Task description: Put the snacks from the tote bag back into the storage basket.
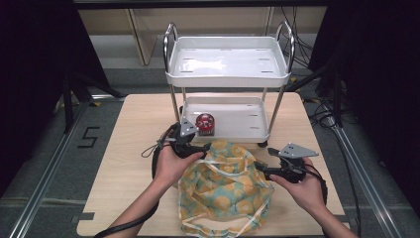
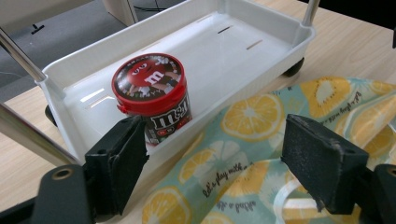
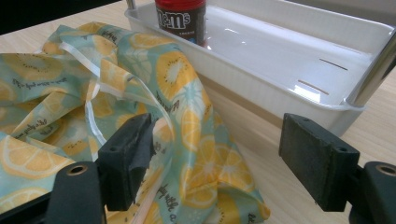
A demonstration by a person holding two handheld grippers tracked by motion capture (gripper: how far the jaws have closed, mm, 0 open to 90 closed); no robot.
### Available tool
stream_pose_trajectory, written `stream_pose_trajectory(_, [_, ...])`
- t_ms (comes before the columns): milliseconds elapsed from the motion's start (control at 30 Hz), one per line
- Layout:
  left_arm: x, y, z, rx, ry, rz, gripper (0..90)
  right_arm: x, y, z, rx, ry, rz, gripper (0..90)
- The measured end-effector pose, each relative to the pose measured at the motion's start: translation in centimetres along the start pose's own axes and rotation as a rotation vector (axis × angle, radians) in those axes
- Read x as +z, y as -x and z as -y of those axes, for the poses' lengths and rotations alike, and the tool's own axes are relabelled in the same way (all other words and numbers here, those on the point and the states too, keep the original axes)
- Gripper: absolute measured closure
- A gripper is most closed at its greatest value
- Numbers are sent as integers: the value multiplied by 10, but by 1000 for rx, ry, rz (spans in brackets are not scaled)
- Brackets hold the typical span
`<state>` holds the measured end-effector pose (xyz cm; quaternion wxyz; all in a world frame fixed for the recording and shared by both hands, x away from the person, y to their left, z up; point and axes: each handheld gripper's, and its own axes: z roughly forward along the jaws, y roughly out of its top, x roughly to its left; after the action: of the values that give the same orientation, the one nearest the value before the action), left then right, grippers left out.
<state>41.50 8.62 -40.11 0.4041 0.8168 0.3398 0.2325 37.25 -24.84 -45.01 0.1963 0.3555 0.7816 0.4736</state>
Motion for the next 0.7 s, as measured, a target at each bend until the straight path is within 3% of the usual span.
stream_pose_trajectory(333, [-8,2,10,-9,-7,15,214,-1,0,0,1,-11,9,273])
stream_pose_trajectory(433, [-9,3,14,-22,-1,19,214,0,0,0,-3,-9,8,273])
stream_pose_trajectory(467, [-9,5,15,-44,5,14,215,-1,-1,0,9,-18,2,273])
stream_pose_trajectory(500, [-11,4,16,-25,-13,15,215,0,0,0,-2,-1,10,273])
stream_pose_trajectory(600, [-12,6,19,-36,-2,17,215,0,-1,0,-2,-3,8,273])
stream_pose_trajectory(700, [-15,6,22,-20,-7,14,217,0,-1,0,-4,-3,8,273])
